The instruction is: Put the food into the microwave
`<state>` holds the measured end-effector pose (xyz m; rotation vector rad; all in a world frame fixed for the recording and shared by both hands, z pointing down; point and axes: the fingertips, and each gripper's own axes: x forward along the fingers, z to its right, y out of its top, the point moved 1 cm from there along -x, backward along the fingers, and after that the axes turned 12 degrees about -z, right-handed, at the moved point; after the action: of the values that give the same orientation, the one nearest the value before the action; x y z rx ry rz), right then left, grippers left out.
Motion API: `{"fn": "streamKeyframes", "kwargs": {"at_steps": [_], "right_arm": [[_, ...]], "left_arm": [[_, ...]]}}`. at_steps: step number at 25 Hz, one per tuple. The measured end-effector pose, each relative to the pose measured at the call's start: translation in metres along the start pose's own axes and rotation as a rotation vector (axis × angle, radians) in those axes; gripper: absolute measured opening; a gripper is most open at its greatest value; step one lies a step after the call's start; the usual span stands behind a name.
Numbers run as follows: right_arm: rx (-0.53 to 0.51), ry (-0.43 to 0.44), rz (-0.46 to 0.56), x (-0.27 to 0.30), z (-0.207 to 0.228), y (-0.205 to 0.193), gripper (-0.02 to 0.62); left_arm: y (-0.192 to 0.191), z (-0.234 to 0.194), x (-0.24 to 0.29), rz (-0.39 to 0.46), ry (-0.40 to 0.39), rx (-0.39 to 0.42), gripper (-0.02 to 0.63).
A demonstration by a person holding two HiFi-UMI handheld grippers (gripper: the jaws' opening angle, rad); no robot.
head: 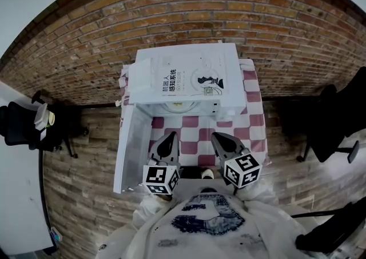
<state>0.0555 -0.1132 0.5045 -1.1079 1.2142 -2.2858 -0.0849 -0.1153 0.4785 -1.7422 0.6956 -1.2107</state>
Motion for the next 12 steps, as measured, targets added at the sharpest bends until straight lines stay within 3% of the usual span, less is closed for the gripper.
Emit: {"fn": "streamKeyframes", "kwargs": {"at_steps": [12], "right_arm": [[-0.021, -0.001, 0.003, -0.0013, 0.0005, 0.0004, 0.014]], "left_arm": [[0.0011, 0.0034, -0.0001, 0.005, 0.015, 0.021, 0.008]]}}
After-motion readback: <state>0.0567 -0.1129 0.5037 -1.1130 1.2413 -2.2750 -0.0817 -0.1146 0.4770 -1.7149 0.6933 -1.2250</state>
